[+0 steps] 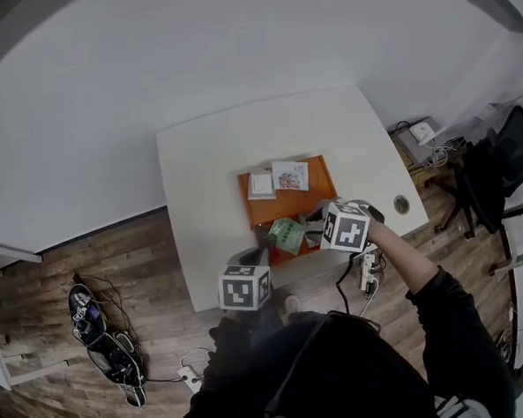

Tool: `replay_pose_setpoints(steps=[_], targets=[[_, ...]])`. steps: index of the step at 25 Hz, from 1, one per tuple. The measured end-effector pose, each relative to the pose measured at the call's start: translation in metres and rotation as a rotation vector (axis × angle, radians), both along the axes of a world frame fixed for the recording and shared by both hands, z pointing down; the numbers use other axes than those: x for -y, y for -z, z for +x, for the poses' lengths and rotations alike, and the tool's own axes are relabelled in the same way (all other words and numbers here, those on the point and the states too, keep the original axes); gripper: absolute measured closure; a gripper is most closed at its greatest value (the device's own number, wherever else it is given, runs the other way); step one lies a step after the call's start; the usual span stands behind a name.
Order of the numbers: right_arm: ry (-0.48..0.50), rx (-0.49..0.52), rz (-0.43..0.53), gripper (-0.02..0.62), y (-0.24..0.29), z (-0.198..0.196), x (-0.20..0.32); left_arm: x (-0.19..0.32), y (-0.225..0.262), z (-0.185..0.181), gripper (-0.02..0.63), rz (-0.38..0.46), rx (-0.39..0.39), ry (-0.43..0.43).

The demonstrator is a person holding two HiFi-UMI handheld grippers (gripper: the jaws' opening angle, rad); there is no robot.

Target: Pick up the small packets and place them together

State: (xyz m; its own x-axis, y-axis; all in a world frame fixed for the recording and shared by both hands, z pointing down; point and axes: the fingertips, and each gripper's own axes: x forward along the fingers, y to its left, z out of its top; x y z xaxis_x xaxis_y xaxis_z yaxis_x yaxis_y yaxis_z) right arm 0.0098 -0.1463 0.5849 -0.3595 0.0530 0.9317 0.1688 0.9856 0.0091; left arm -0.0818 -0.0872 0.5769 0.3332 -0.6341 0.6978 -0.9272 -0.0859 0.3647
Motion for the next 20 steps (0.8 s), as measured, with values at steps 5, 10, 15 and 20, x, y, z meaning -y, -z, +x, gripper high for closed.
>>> replay_pose_setpoints(steps=[5, 10, 15, 20], targets=[[-0.006, -0.027, -0.017, 0.455, -0.02, -0.006, -0.004, -0.003, -0.002, -0.001, 0.607, -0.001, 0.003, 0.01], [-0.016, -0.065, -0.013, 0.442, -0.039, -0.01, -0.004, -0.007, -0.002, -0.004, 0.607, -0.01, 0.009, 0.015], [-0.028, -0.101, 0.017, 0.433, -0.057, -0.012, -0.003, -0.008, -0.004, -0.008, 0.607, -0.012, 0.008, 0.025], [-0.032, -0.121, 0.033, 0.434, -0.063, -0.016, -0.006, -0.008, -0.004, -0.008, 0.607, -0.01, 0.009, 0.021]])
